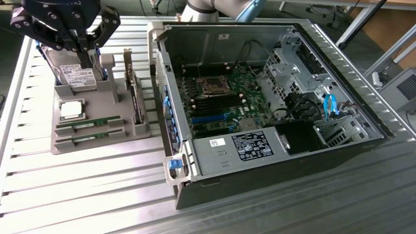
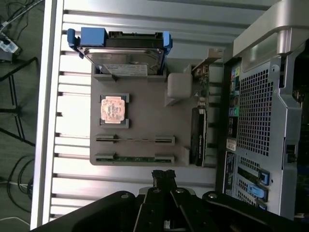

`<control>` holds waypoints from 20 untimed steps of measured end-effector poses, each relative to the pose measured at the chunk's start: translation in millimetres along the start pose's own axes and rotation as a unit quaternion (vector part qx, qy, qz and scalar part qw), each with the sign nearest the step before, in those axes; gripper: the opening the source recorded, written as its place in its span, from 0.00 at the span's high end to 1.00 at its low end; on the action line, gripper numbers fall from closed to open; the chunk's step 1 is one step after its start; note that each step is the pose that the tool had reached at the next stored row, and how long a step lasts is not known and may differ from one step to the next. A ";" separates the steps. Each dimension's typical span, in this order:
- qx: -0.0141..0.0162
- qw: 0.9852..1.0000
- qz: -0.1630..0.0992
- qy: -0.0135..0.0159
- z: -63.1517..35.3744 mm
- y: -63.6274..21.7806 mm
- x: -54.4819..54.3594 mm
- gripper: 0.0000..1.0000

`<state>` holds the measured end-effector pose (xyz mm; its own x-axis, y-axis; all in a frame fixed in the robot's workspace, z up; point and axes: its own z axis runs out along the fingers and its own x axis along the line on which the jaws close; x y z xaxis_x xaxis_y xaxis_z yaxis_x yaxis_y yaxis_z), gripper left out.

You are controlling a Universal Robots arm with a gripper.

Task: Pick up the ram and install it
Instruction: 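Pick up the ram and move it above insertion slot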

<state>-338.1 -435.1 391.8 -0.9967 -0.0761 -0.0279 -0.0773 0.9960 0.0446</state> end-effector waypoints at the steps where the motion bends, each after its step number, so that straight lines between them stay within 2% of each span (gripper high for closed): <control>1: 0.000 1.000 -0.004 0.000 0.0 0.0 0.0 0.91; 7: -0.001 1.000 -0.028 0.001 0.0 0.0 0.0 0.91; 20: -0.001 0.998 -0.060 0.003 0.0 0.0 0.0 0.91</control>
<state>-338.1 -435.1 391.9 -0.9802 -0.1958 -0.0278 -0.1969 0.9794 0.0442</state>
